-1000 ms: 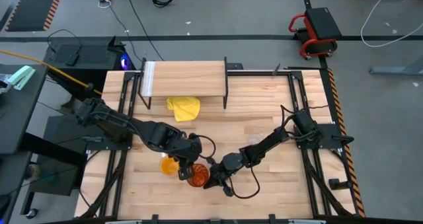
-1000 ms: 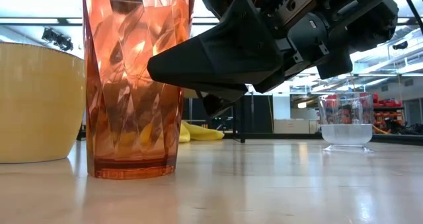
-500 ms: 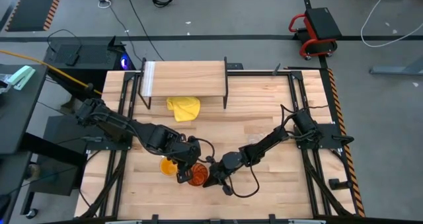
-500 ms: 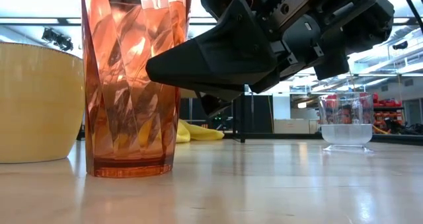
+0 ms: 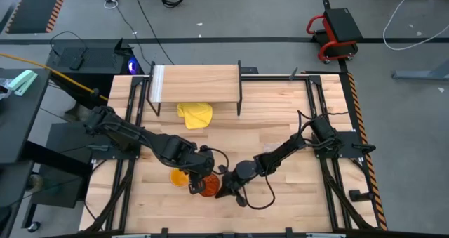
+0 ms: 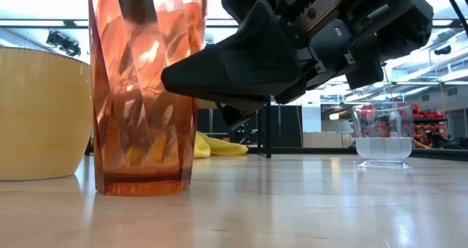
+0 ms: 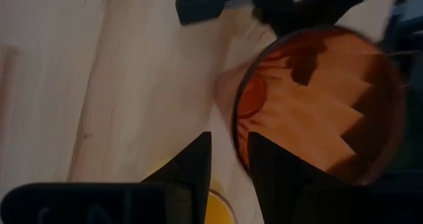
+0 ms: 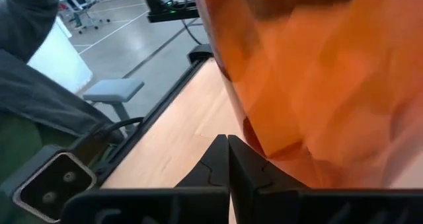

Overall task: Stack small to large cups/mugs on shelf
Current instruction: Put the orange cup on the shelf

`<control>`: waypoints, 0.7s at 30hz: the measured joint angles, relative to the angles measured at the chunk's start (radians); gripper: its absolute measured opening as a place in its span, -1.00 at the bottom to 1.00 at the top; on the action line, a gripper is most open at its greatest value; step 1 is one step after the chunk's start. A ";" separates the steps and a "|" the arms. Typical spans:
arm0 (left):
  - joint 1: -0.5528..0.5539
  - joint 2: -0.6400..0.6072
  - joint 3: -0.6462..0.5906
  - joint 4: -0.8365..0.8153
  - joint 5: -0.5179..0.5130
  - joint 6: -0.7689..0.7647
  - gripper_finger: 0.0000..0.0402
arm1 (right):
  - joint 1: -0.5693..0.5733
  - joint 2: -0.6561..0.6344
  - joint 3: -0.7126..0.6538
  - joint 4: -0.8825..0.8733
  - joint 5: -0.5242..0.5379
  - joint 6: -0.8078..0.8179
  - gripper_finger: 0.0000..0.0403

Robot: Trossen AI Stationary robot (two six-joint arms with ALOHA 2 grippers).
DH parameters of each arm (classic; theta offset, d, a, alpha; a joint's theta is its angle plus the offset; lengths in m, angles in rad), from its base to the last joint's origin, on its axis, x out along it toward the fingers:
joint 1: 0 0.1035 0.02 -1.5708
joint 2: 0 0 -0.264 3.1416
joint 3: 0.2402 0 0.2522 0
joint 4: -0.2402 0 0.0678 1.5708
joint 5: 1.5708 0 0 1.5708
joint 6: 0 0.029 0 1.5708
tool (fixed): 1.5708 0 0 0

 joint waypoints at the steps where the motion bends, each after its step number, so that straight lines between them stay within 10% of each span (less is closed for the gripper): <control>1: 0.000 0.002 -0.001 -0.004 -0.001 0.000 -0.46 | -0.003 0.000 0.000 0.000 0.000 -0.003 -0.99; 21: 0.010 0.059 0.001 0.004 0.030 0.003 -0.54 | -0.020 0.000 0.000 -0.007 -0.001 -0.037 -0.99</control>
